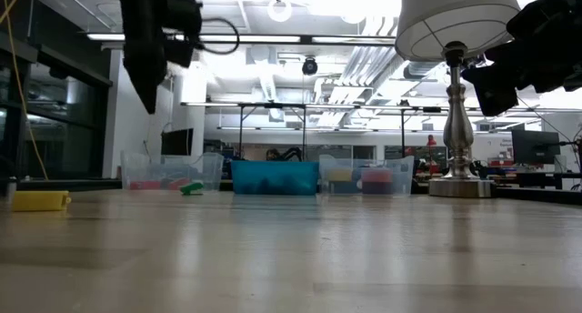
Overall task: Pick and place Stapler, Stapler remover, tape
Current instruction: Put the yellow stapler into the left transparent bin
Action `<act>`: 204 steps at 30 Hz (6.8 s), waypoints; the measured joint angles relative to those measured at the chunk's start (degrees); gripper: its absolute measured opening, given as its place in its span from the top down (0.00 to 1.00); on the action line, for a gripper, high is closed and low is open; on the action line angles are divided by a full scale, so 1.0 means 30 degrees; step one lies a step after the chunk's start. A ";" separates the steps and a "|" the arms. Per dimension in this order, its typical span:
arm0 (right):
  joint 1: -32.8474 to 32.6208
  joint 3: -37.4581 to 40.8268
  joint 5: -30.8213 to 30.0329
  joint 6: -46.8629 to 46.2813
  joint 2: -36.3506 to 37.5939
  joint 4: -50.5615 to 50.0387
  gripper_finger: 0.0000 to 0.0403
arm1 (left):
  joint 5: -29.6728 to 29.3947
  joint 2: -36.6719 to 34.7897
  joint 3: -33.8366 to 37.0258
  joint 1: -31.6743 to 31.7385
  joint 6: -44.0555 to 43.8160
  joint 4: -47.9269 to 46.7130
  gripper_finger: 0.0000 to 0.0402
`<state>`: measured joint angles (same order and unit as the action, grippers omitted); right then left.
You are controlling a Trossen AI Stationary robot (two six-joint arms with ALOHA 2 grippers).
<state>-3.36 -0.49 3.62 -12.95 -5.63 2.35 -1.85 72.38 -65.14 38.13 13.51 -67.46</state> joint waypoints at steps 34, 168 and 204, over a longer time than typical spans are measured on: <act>-0.0005 0.0000 0.0000 -0.0007 0.0002 0.0000 0.55 | -0.3202 -0.0460 0.2186 -1.8039 -1.5835 -0.0722 0.58; 0.0002 0.0000 0.0000 -0.0007 0.0007 0.0000 0.55 | -0.7091 0.3408 0.1314 -0.9053 -0.4816 0.8497 0.84; -0.0002 0.0000 0.0006 -0.0004 0.0007 0.0004 0.55 | -0.3573 0.4907 0.1479 0.4234 -0.0897 0.9202 0.84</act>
<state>-3.37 -0.49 3.64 -12.96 -5.61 2.36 -12.57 87.10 -60.71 50.84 10.82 -39.85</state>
